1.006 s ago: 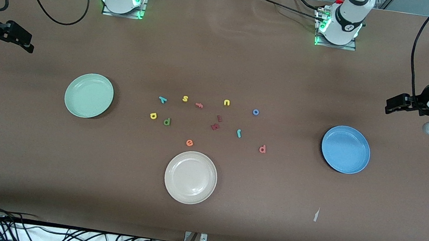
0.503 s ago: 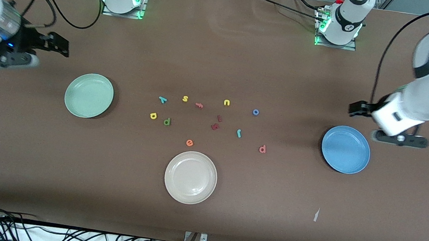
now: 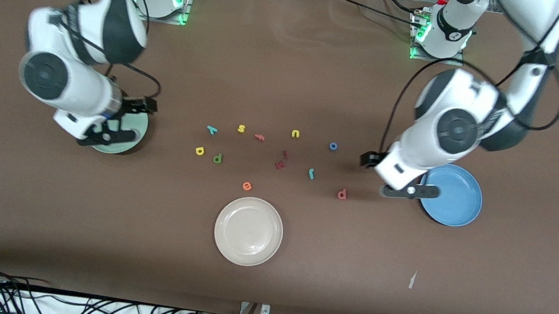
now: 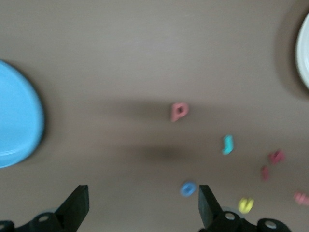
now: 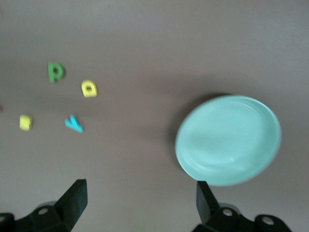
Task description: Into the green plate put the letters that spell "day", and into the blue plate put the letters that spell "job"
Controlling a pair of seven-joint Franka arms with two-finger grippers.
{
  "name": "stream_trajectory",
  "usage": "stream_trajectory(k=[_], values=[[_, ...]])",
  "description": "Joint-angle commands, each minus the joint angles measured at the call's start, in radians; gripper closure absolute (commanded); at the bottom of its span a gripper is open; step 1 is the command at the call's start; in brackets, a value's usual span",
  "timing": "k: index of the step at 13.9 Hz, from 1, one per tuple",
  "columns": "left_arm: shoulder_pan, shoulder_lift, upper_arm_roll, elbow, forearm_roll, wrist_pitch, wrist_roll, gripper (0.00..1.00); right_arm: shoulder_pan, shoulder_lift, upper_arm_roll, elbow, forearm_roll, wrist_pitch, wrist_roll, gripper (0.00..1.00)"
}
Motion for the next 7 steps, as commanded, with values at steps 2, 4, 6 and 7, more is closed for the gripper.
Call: stream_trajectory(k=[2,4,6,7], values=[[-0.100,0.158,0.013,0.050,-0.012,0.191,-0.183,0.00,0.078,0.114,-0.006,0.015,0.002,0.161,0.130,0.00],[-0.142,0.243,0.016,0.108,-0.008,0.207,-0.269,0.01,0.088,0.157,-0.006,0.015,0.048,0.218,0.156,0.01],[-0.163,0.284,0.018,0.125,-0.009,0.210,-0.334,0.05,0.094,0.188,-0.004,0.013,0.074,0.257,0.159,0.19],[-0.171,0.301,0.018,0.125,-0.009,0.227,-0.351,0.06,0.108,0.200,-0.003,0.013,0.076,0.272,0.159,0.27]])
